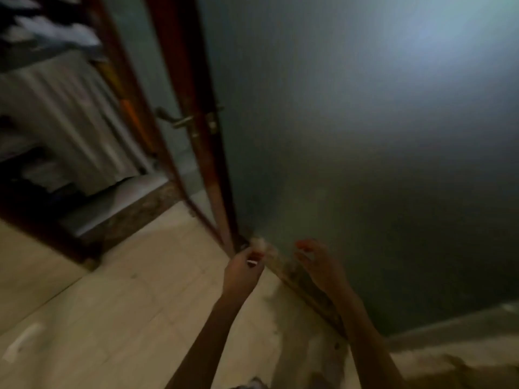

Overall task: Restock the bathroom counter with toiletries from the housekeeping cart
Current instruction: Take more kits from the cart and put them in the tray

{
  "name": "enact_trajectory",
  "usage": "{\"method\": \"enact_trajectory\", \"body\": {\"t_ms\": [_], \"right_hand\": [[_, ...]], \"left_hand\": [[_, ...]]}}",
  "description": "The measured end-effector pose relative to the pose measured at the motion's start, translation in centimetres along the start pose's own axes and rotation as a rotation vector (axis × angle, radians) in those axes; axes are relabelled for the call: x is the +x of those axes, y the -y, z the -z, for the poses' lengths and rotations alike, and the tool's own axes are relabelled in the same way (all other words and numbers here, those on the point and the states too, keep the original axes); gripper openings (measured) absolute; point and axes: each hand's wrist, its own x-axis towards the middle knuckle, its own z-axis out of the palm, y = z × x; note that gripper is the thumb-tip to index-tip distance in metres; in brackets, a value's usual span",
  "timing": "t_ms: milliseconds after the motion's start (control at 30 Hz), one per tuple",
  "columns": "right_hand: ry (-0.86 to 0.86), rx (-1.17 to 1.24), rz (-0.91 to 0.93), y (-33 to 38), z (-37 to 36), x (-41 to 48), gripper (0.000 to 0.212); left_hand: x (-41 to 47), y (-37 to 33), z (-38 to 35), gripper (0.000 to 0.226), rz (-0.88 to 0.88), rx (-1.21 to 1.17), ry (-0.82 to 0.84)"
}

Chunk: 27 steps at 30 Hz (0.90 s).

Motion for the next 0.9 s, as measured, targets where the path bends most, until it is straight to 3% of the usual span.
{"method": "enact_trajectory", "body": {"t_ms": [167,433,733,900], "right_hand": [[0.221,0.010,0.204,9.2,-8.6,3.4,0.021],[0.479,-0.123,0.472,19.1,-20.6,8.2,0.025],[0.547,-0.053,0.617,30.6,-30.3,20.2,0.022],[0.460,0.001,0.635,37.8,-33.0,27.7,0.023]], "left_hand": [[-1.2,6.7,9.8,0.013,0.153,-0.052,-0.287],[-0.5,15.0,19.1,0.009,0.377,-0.078,-0.525],[10.6,17.8,32.2,0.012,0.393,0.011,-0.597],[19.1,17.1,41.1,0.008,0.294,-0.012,-0.710]]}}
